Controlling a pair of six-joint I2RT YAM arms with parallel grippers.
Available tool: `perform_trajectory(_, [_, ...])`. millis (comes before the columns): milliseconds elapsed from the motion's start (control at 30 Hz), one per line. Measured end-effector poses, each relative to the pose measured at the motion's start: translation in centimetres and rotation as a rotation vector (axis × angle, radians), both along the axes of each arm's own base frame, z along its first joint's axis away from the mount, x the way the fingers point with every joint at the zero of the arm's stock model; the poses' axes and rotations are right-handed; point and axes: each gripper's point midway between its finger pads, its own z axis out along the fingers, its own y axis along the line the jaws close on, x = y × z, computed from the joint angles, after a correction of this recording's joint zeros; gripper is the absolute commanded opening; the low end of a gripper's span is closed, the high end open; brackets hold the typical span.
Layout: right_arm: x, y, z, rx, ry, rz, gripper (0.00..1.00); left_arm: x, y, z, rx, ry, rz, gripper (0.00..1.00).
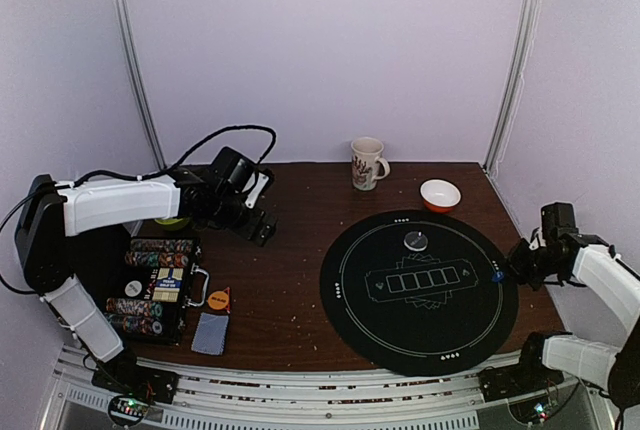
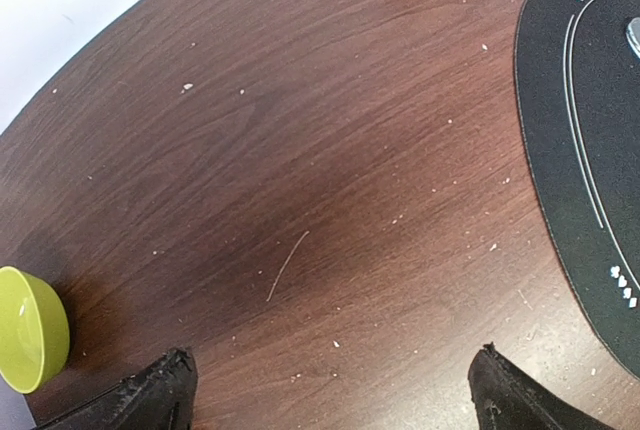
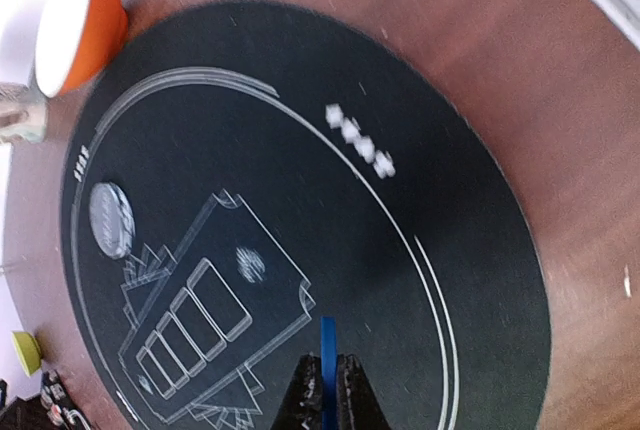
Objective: Distribute texas hold em gaming equipment
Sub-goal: Place the small blind button on the poker table mat.
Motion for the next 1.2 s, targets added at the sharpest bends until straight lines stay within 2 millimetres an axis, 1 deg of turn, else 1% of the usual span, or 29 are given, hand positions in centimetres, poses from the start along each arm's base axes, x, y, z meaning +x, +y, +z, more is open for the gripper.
perform_trajectory(167, [-3.5, 1.6, -1.6, 0.041, 0.148, 0.058, 0.00, 0.1, 0.3, 0.2, 0.015, -0.014, 0.000, 0.98])
perform_trajectory(300, [-6.4, 3.6, -2.7, 0.094, 0.242, 0.126, 0.00, 0.2, 0.6, 0.5, 0.026, -0.031, 0.003, 0.98])
perform_trajectory(400, [-8.8, 5.0, -4.0, 0.122, 0.331, 0.181, 0.00, 0.3, 0.6, 0.7, 0.027, -0.038, 0.002, 0.98])
perform_trajectory(467, [-9.9, 5.7, -4.5, 0.128, 0.378, 0.222, 0.00, 0.3, 0.6, 0.7, 0.028, -0.042, 0.000, 0.98])
perform_trajectory(533, [-10.1, 6.2, -4.6, 0.125, 0.388, 0.247, 0.00, 0.3, 0.6, 0.6, 0.029, -0.044, -0.001, 0.98])
perform_trajectory(567, [-10.1, 6.3, -4.6, 0.123, 0.390, 0.256, 0.02, 0.3, 0.6, 0.6, 0.030, -0.044, -0.001, 0.98])
perform_trajectory(600, [-10.1, 6.5, -4.6, 0.123, 0.393, 0.260, 0.11, 0.3, 0.6, 0.6, 0.029, -0.045, -0.002, 0.98])
perform_trajectory(633, [-10.1, 6.5, -4.6, 0.123, 0.394, 0.261, 0.22, 0.3, 0.6, 0.6, 0.030, -0.045, -0.002, 0.98])
perform_trajectory(667, [-10.1, 6.5, -4.6, 0.122, 0.396, 0.260, 0.30, 0.3, 0.6, 0.6, 0.031, -0.046, -0.003, 0.98])
perform_trajectory(700, [-10.1, 6.5, -4.6, 0.119, 0.399, 0.253, 0.41, 0.4, 0.6, 0.6, 0.031, -0.047, -0.003, 0.98])
perform_trajectory(733, [-10.2, 6.4, -4.6, 0.116, 0.402, 0.247, 0.50, 0.4, 0.6, 0.6, 0.032, -0.048, -0.003, 0.98])
perform_trajectory(767, [-10.2, 6.3, -4.6, 0.112, 0.403, 0.239, 0.56, 0.3, 0.6, 0.7, 0.032, -0.050, -0.003, 0.98])
perform_trajectory(833, [-10.0, 6.1, -4.5, 0.105, 0.394, 0.221, 0.59, 0.3, 0.7, 0.6, 0.035, -0.050, -0.004, 0.98])
perform_trajectory(900, [-9.8, 5.9, -4.2, 0.098, 0.377, 0.201, 0.65, 0.3, 0.7, 0.6, 0.035, -0.050, -0.004, 0.98])
perform_trajectory(933, [-9.7, 5.9, -4.1, 0.096, 0.370, 0.194, 0.71, 0.3, 0.7, 0.6, 0.036, -0.050, -0.004, 0.98])
perform_trajectory(967, [-9.5, 5.8, -3.9, 0.093, 0.360, 0.187, 0.73, 0.3, 0.7, 0.6, 0.035, -0.050, -0.005, 0.98])
perform_trajectory(1100, [-8.5, 5.4, -2.5, 0.076, 0.307, 0.152, 0.74, 0.3, 0.7, 0.6, 0.035, -0.049, -0.005, 0.98])
perform_trajectory(1167, [-7.3, 5.0, -0.9, 0.052, 0.258, 0.132, 0.73, 0.3, 0.7, 0.6, 0.035, -0.047, -0.004, 0.98])
perform_trajectory(1200, [-6.4, 4.9, 0.2, 0.038, 0.223, 0.129, 0.73, 0.2, 0.7, 0.5, 0.036, -0.042, -0.002, 0.98])
